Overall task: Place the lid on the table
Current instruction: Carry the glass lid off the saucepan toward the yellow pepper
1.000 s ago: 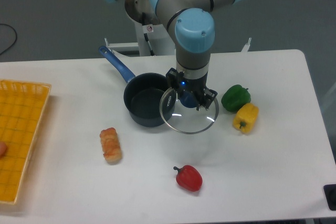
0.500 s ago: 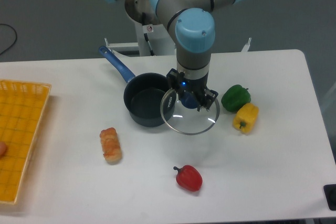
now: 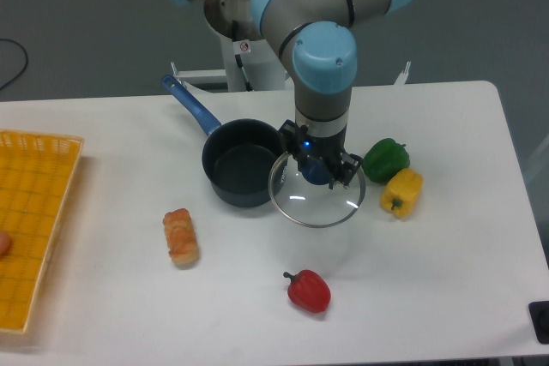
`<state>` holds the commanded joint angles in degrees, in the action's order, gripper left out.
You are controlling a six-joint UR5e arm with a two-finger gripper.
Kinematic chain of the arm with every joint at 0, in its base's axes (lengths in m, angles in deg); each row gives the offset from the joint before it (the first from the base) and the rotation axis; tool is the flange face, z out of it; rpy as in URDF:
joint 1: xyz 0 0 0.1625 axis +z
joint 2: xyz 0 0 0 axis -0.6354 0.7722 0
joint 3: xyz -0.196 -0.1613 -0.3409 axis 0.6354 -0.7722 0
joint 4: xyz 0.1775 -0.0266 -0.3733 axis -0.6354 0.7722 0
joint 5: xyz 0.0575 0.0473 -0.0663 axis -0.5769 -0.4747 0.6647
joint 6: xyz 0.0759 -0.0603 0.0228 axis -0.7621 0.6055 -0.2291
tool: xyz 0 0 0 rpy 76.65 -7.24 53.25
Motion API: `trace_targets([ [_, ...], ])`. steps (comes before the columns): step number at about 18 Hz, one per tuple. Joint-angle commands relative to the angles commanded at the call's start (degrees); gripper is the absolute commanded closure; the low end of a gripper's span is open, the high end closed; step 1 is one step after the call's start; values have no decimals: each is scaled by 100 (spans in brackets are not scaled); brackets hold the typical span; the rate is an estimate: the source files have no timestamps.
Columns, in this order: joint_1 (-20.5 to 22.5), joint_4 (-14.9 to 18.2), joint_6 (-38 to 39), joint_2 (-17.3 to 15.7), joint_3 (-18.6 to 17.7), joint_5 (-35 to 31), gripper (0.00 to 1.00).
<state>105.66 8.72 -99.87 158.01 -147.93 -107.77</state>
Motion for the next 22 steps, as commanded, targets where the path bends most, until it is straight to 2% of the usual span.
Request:
trace_targets([
  [6,35,-290,-44,255,-9,-61,43],
  [14,97,-396,-202,598,-17,-343,43],
  [18,246,-536,-255,607,17,-378,43],
  [22,220,-555,-246,729,-44,-378,43],
])
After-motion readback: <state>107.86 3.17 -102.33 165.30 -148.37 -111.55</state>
